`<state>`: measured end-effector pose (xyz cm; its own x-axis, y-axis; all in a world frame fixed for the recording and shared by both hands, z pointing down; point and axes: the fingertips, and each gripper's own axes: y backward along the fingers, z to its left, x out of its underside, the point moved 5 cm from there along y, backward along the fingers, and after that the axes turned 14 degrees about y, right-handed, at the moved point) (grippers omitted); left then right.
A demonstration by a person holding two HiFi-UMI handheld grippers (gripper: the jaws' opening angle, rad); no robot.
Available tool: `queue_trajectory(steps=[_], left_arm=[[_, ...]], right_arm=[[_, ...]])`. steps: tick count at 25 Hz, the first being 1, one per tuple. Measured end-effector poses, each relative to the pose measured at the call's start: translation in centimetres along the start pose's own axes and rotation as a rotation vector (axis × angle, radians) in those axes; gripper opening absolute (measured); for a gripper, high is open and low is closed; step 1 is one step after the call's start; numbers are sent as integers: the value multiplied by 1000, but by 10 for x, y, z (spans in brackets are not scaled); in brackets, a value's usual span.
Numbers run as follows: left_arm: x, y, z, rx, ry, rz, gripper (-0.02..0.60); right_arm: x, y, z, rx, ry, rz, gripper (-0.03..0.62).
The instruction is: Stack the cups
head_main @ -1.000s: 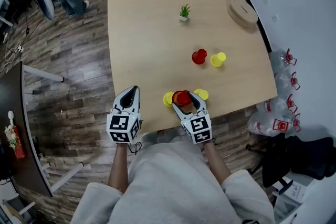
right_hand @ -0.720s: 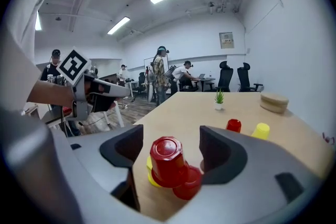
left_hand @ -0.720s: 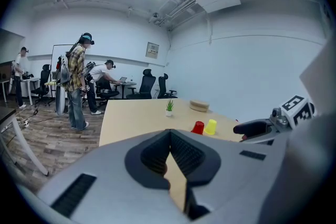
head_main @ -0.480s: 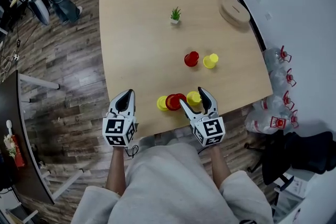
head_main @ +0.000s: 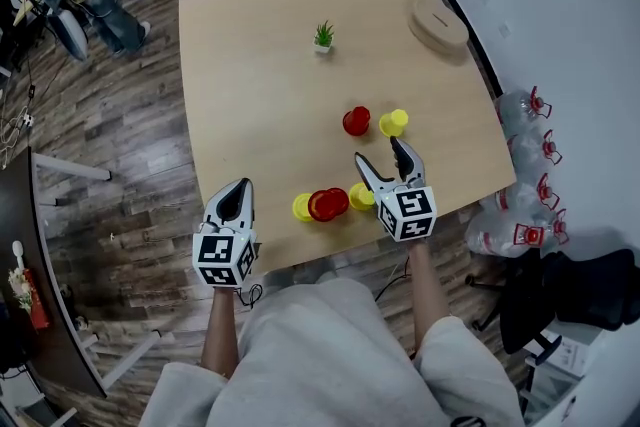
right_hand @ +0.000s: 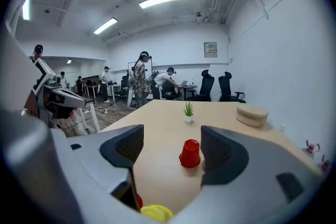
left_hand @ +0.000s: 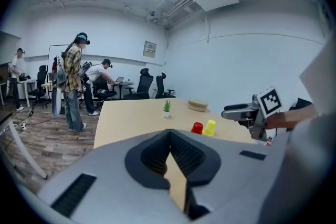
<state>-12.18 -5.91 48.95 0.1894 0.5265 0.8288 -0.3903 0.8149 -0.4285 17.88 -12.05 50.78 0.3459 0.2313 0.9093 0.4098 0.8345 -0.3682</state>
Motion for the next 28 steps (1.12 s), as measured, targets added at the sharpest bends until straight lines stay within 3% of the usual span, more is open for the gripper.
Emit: queue_trajectory(steps=[14, 28], left_arm=[[-3, -9, 8, -69, 14, 4, 11], [-3, 2, 21, -125, 29, 0, 11]], right_arm=[[62, -102, -35, -76, -48, 223, 327], [99, -142, -31, -104, -86, 378, 293]])
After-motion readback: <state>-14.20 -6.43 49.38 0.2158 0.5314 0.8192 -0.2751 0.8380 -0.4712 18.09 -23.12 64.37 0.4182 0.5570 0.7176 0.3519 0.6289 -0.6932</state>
